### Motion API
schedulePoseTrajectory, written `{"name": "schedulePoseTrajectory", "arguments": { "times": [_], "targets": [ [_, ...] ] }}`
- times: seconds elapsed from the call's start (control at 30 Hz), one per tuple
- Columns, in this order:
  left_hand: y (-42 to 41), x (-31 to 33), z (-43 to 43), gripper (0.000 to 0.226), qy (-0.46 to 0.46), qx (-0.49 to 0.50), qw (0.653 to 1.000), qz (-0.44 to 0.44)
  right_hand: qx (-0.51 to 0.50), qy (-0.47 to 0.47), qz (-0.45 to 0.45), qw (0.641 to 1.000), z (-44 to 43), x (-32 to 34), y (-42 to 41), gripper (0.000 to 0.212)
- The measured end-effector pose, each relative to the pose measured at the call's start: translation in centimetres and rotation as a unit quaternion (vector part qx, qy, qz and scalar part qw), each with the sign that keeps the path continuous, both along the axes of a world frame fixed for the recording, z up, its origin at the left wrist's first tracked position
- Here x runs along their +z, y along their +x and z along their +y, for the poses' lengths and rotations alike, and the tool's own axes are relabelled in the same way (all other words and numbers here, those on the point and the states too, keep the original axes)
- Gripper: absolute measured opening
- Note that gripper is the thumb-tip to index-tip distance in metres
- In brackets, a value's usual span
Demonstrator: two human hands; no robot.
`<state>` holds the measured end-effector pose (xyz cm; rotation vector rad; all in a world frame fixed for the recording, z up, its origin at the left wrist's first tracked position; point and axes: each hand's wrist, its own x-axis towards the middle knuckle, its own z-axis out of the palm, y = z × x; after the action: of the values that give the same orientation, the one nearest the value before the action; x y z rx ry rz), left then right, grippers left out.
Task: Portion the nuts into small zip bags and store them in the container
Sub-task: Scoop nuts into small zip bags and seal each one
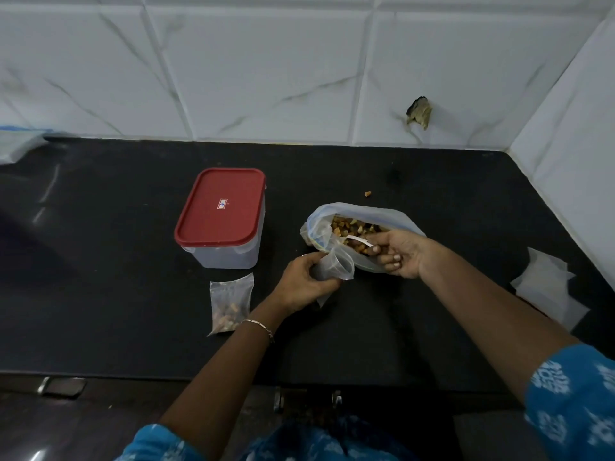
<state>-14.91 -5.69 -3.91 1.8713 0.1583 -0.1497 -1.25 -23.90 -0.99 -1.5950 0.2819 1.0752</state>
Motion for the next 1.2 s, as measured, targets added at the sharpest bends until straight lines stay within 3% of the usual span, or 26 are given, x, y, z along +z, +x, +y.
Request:
{"name": "schedulePoseTrajectory", "arguments": {
  "times": [0.37, 0.6, 0.83, 1.1, 1.17, 1.2],
  "targets": [
    [-0.7, 0.3, 0.1, 0.04, -0.045, 0.101, 0.993, -0.029, -0.027, 0.039, -0.01, 0.999, -1.1, 1.0, -1.7, 0.012],
    [-0.2, 0.3, -0.1, 0.055, 0.033, 0.106, 0.994, -0.016, -0.026, 0.062, -0.012, 0.998, -2.3, 2.0, -2.5, 0.031],
    [0.4, 0.8, -0.1, 0.063, 0.056, 0.091, 0.994, 0.0, 0.004, 0.06, -0.03, 0.998, -2.5, 3.8, -3.8, 0.026],
    [0.4, 0.3, -0.3, 0.053, -0.004, 0.118, 0.993, -0.013, 0.112, -0.084, -0.206, 0.969, 0.4, 4.9, -6.2, 0.028],
    [0.3, 0.0, -0.3, 0.057, -0.006, 0.128, 0.992, -0.013, 0.152, -0.138, -0.306, 0.93, 1.0, 5.2, -7.0, 0.032],
    [0.3, 0.0, -0.3, 0.056, -0.007, 0.134, 0.991, -0.016, 0.18, -0.164, -0.378, 0.893, 1.2, 5.3, -7.5, 0.032]
  ]
}}
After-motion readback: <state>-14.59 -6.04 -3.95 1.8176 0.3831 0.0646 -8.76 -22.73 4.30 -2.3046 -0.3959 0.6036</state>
